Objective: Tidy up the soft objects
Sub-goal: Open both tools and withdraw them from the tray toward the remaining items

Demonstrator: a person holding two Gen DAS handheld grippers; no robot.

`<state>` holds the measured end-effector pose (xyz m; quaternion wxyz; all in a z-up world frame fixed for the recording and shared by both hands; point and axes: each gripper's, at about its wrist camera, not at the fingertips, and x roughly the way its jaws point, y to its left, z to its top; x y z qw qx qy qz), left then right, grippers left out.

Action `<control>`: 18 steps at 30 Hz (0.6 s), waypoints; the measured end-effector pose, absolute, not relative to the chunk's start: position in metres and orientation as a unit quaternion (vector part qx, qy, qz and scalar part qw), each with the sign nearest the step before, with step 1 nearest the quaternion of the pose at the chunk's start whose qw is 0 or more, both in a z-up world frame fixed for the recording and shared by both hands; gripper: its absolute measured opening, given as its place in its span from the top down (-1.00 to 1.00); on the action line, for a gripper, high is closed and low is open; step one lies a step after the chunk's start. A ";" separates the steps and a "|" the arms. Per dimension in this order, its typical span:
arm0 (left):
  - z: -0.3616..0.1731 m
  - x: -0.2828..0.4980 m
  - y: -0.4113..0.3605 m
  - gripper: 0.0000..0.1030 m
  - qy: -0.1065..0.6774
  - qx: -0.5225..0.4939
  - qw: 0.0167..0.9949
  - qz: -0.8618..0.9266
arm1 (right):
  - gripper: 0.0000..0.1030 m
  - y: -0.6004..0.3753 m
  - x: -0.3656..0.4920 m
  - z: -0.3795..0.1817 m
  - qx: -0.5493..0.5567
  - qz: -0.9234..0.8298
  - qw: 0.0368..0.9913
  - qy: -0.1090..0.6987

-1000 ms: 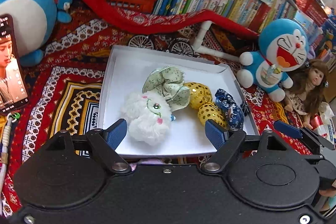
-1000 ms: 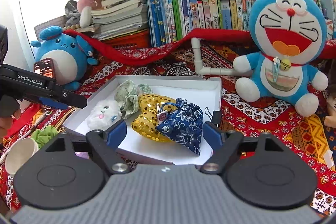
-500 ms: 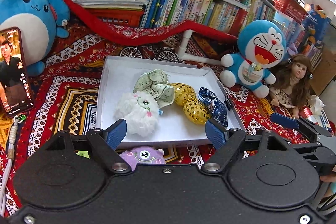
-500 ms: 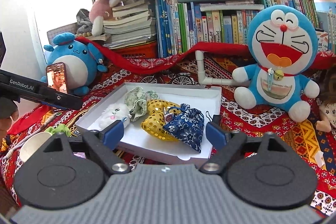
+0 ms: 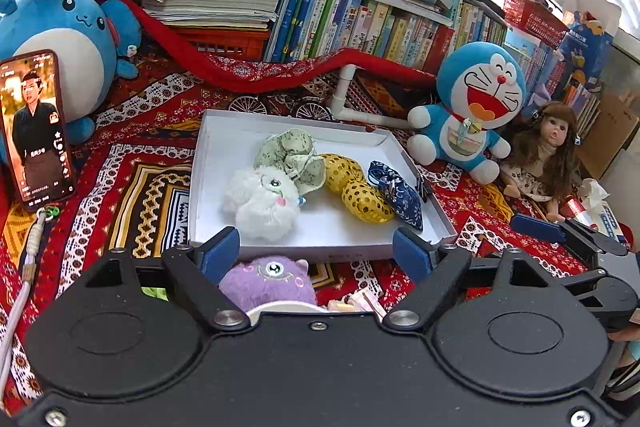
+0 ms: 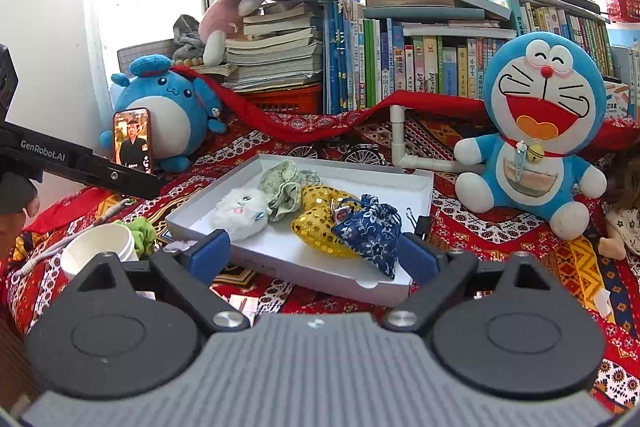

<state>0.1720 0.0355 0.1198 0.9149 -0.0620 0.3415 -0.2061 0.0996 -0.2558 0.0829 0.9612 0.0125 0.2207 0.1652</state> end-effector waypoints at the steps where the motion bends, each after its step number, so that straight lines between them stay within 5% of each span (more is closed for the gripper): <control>1: 0.119 0.169 0.037 -0.60 0.338 -0.062 0.916 -0.206 | -0.86 -0.255 0.098 0.082 0.011 0.166 0.961 0.221; 18: 0.119 0.125 0.076 -0.69 0.291 -0.065 0.936 -0.187 | -0.96 -0.232 0.071 0.070 -0.038 0.204 0.954 0.217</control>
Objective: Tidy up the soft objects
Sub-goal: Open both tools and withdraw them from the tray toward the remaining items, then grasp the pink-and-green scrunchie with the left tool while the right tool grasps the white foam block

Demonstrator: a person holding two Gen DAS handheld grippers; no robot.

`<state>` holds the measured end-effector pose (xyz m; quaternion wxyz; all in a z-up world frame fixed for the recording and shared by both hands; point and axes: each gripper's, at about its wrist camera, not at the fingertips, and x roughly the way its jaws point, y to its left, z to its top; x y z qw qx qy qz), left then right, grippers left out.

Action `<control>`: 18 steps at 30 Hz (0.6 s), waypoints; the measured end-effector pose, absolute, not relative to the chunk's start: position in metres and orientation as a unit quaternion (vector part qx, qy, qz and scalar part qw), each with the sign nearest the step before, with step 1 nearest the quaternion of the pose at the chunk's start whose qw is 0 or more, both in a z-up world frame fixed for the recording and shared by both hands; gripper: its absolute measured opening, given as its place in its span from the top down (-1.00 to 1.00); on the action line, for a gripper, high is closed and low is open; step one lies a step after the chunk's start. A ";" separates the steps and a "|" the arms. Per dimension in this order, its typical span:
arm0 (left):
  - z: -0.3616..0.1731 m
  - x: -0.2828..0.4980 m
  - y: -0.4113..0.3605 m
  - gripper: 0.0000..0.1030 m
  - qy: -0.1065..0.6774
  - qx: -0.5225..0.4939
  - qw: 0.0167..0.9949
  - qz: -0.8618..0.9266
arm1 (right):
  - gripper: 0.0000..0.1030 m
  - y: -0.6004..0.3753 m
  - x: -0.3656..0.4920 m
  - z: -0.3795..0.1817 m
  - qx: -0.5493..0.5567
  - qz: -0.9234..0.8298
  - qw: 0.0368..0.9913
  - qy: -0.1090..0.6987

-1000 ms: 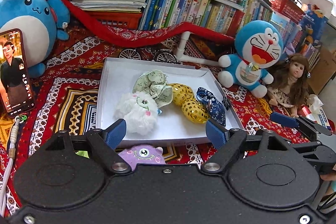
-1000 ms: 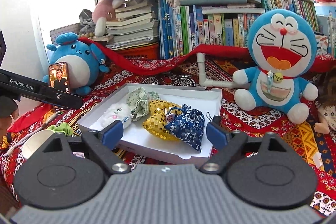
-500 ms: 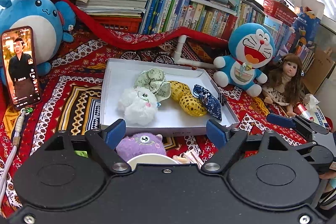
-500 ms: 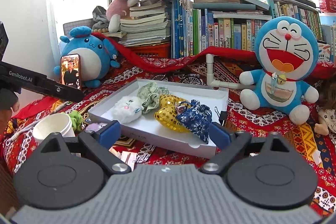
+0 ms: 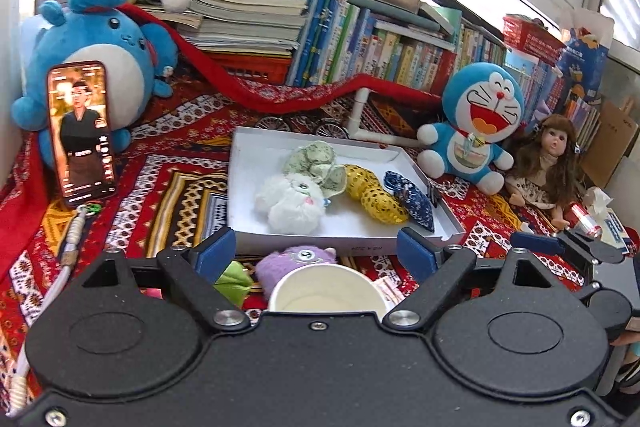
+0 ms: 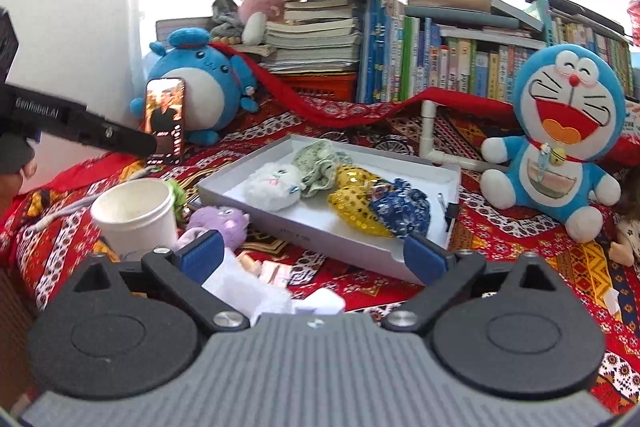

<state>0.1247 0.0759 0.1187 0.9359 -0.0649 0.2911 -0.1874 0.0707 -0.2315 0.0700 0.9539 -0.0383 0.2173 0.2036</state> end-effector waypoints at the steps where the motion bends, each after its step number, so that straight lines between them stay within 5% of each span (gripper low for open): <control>1: 0.118 0.123 0.080 -0.69 0.290 -0.067 0.937 -0.182 | -0.97 -0.229 0.069 0.069 -0.042 0.207 0.953 0.218; 15: 0.083 0.125 0.136 -0.70 0.313 -0.121 0.936 -0.108 | -1.00 -0.187 0.053 0.048 -0.131 0.251 0.931 0.229; 18: 0.072 0.133 0.147 -0.57 0.325 -0.159 0.927 -0.101 | -1.00 -0.179 0.052 0.043 -0.152 0.256 0.927 0.229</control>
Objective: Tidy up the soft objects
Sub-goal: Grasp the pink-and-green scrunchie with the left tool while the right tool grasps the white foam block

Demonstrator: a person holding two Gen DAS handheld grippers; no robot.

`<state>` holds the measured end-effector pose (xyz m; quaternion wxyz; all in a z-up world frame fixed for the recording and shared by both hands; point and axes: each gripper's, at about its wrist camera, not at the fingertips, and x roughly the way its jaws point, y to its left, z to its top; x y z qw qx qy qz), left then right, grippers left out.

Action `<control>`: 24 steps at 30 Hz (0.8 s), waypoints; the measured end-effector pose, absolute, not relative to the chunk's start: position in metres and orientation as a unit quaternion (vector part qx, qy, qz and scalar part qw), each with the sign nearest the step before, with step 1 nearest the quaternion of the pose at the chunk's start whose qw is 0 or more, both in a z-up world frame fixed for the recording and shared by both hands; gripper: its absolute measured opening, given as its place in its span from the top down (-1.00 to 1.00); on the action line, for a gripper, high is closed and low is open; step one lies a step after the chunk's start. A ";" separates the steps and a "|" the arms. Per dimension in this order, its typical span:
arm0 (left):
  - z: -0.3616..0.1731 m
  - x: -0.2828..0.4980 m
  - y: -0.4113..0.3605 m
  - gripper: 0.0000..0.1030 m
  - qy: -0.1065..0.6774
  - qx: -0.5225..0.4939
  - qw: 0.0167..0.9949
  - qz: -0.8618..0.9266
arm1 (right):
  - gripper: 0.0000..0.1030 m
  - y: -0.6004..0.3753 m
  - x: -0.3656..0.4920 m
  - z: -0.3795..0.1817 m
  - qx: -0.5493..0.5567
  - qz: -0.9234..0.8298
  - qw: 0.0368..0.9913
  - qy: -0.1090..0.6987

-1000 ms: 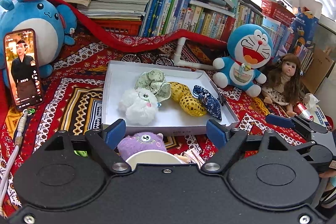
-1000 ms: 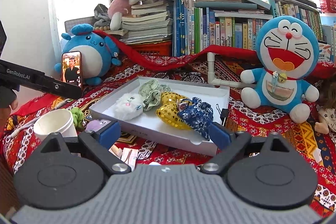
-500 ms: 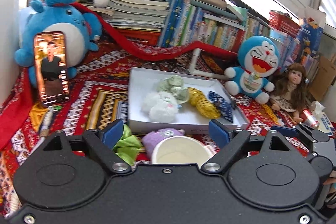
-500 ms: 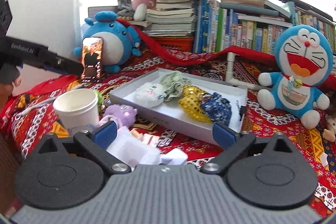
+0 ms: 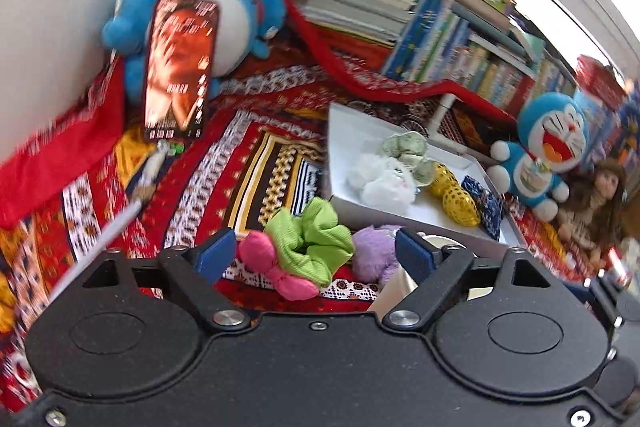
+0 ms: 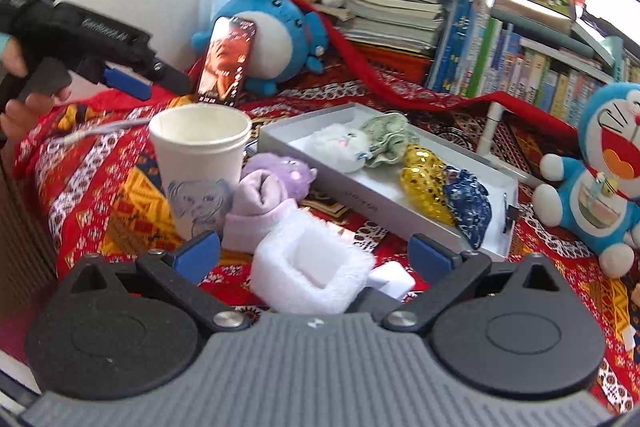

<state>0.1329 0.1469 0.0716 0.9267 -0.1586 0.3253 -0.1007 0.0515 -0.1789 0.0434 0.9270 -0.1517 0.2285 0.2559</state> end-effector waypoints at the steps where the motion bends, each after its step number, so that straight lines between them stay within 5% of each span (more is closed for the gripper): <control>1: 0.067 0.136 0.151 -0.52 0.333 -0.178 0.921 -0.101 | -1.00 -0.176 0.051 0.042 -0.161 0.256 0.926 0.227; 13: 0.029 0.165 0.157 -0.28 0.373 -0.242 0.892 -0.080 | -1.00 -0.148 0.045 0.022 -0.263 0.251 0.909 0.206; 24: 0.019 0.174 0.153 -0.27 0.376 -0.247 0.890 -0.068 | -1.00 -0.147 0.051 0.019 -0.267 0.252 0.906 0.211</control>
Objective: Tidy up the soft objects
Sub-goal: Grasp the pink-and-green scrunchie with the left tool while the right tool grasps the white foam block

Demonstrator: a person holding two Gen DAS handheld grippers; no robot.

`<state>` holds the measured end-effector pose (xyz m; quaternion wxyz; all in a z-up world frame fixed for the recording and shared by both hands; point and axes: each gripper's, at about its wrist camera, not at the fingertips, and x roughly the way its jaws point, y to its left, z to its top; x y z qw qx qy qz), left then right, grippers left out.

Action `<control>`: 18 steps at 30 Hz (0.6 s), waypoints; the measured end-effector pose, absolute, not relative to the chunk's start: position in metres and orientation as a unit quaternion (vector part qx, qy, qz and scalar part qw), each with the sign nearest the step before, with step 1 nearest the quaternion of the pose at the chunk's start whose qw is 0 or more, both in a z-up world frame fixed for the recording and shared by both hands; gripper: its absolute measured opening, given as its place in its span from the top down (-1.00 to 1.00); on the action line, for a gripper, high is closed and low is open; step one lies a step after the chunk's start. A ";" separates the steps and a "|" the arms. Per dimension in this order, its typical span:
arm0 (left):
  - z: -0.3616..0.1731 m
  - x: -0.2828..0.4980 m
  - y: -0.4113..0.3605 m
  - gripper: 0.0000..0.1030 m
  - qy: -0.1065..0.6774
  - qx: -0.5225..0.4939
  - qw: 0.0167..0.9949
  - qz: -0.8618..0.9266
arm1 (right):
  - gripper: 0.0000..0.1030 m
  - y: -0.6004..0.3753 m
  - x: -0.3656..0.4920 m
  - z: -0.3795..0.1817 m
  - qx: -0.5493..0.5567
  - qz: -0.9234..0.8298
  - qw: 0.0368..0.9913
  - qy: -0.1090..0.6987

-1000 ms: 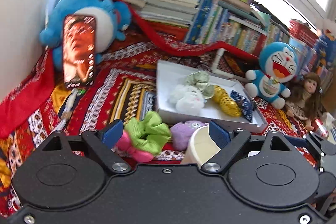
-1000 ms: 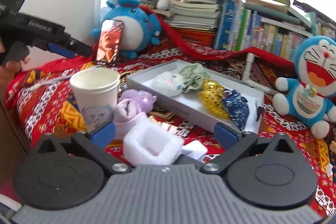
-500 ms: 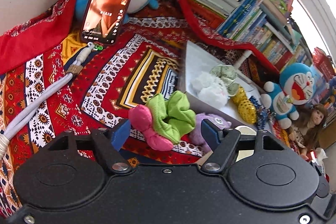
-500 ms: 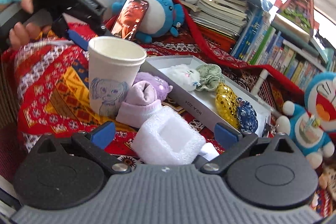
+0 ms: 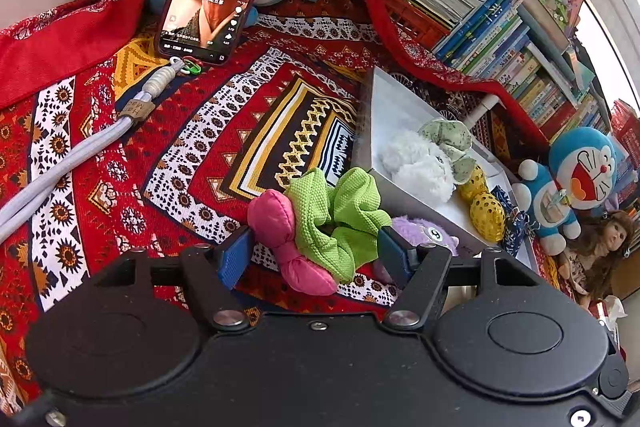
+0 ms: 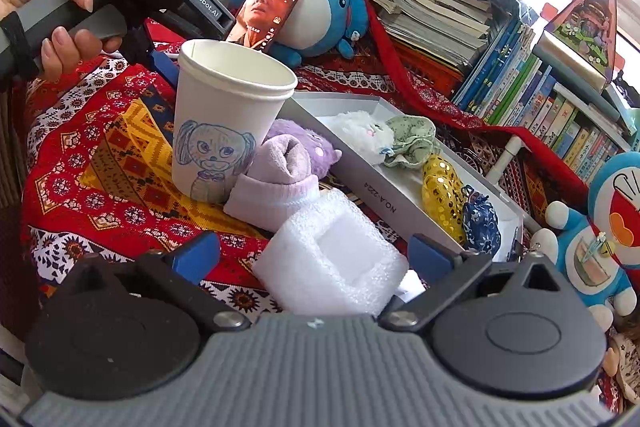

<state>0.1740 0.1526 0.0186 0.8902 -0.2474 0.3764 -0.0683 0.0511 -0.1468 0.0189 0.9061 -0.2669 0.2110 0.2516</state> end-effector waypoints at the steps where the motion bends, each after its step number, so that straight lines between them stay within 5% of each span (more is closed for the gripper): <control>1: 0.019 0.174 0.152 -0.27 0.376 -0.247 0.891 -0.069 | -1.00 -0.147 0.051 0.019 -0.267 0.251 0.906 0.211; 6: 0.018 0.174 0.153 -0.23 0.376 -0.252 0.889 -0.068 | -1.00 -0.147 0.052 0.018 -0.260 0.245 0.911 0.208; 10: 0.015 0.175 0.157 0.14 0.378 -0.268 0.884 -0.066 | -1.00 -0.149 0.054 0.019 -0.245 0.247 0.914 0.209; 18: 0.010 0.179 0.161 0.14 0.384 -0.286 0.876 -0.066 | -0.95 -0.151 0.055 0.019 -0.228 0.240 0.921 0.204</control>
